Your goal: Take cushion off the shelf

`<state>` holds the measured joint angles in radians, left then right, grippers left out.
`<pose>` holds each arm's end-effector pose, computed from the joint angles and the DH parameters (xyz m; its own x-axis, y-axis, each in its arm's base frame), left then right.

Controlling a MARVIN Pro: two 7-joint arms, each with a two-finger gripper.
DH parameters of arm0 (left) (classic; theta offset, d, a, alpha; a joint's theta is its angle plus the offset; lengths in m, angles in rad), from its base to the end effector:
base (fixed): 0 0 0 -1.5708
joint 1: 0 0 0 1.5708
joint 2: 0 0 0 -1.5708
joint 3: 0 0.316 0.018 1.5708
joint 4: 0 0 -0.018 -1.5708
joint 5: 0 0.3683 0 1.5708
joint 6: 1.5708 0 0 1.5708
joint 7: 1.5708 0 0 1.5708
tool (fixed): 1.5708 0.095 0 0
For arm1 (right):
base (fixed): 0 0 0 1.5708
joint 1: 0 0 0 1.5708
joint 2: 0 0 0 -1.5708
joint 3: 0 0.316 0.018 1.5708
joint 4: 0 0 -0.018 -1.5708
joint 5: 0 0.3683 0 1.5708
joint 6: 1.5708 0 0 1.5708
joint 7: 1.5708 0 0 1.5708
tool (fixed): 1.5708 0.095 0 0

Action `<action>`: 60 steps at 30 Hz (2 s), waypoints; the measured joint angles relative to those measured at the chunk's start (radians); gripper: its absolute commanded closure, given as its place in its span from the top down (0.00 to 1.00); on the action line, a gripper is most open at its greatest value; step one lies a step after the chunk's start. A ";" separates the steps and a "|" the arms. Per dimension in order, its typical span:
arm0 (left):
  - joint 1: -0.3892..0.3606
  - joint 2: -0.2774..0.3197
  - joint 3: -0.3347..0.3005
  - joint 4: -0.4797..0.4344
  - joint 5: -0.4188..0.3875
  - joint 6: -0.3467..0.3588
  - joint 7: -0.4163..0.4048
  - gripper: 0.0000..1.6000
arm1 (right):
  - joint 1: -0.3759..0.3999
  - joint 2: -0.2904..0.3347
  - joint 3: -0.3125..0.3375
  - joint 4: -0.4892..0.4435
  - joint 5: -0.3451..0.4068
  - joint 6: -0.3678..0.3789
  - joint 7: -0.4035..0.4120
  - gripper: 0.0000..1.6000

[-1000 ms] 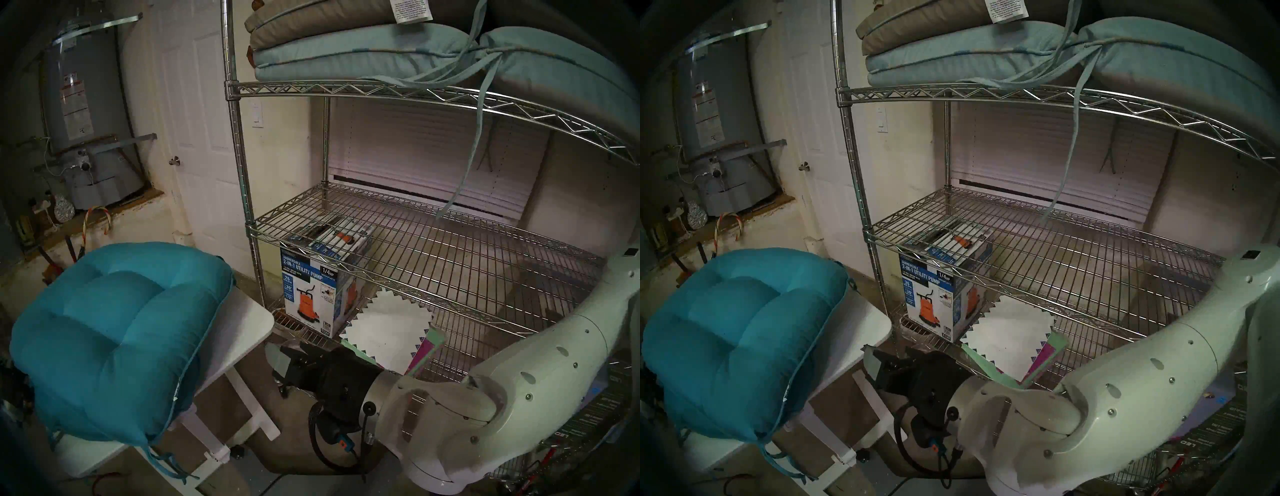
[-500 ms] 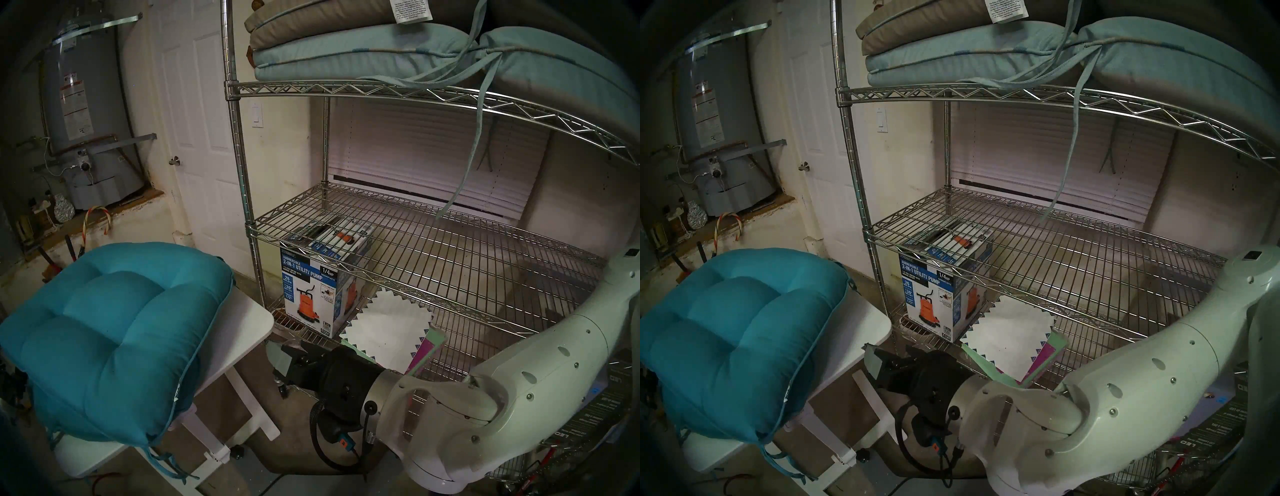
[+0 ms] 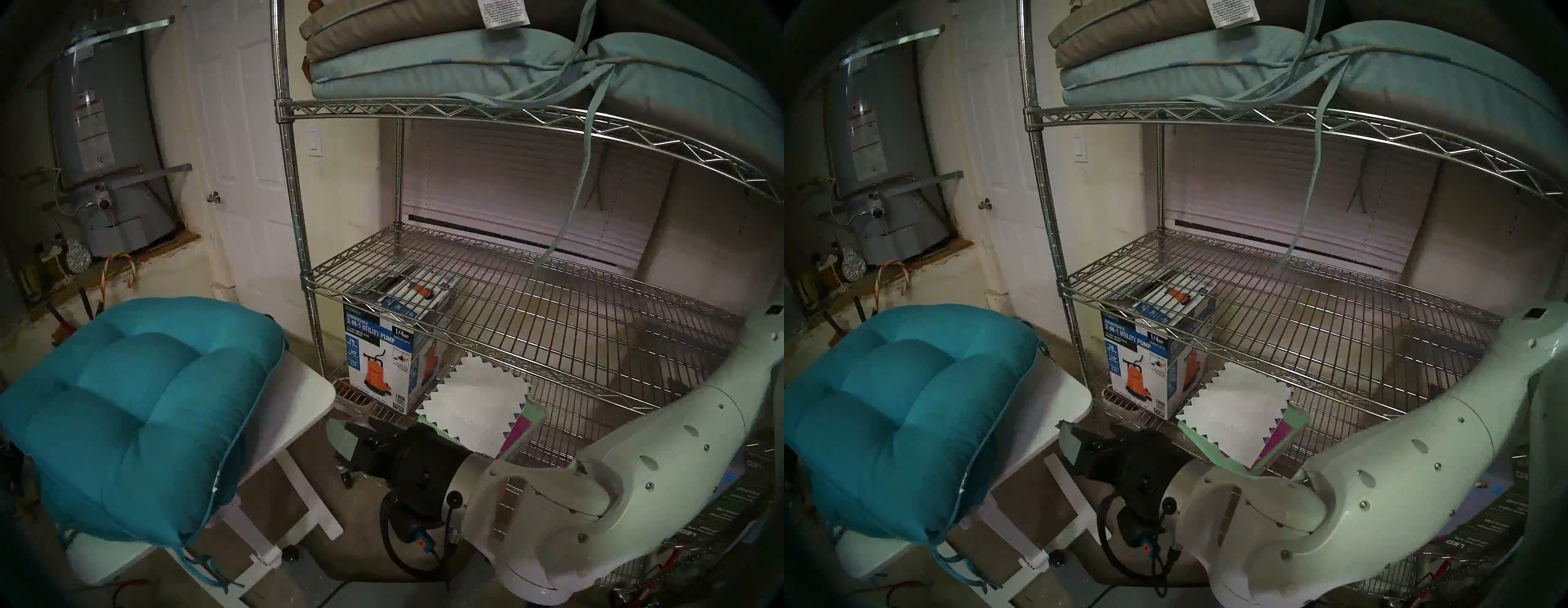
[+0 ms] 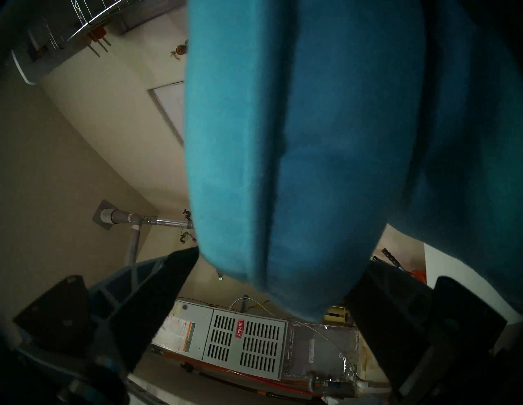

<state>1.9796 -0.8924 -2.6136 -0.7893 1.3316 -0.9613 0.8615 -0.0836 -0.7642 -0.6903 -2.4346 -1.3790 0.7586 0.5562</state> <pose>0.0868 0.5708 -0.3129 0.2497 -0.9682 -0.0155 0.2820 0.0881 -0.9553 0.2302 0.1786 -0.2110 -0.6235 0.3108 -0.7173 -0.4391 0.6199 0.6503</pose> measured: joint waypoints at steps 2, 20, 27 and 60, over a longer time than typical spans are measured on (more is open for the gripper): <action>-0.001 -0.002 -0.009 -0.001 -0.007 0.000 -0.003 1.00 | 0.000 0.000 0.000 0.000 0.000 0.000 0.000 1.00; -0.052 0.030 -0.086 0.110 -0.052 0.021 -0.083 1.00 | 0.000 0.000 0.000 0.000 0.000 0.000 -0.002 1.00; -0.045 0.047 -0.120 0.089 -0.056 0.022 -0.093 1.00 | 0.000 0.000 0.000 0.000 -0.001 0.000 -0.002 1.00; -0.006 0.118 -0.194 -0.289 -0.148 0.000 -0.198 1.00 | 0.000 -0.006 0.000 0.000 -0.002 0.000 -0.002 1.00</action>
<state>1.9738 -0.7748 -2.8079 -1.0788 1.1837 -0.9616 0.6635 -0.0840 -0.7706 -0.6903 -2.4350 -1.3806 0.7586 0.5545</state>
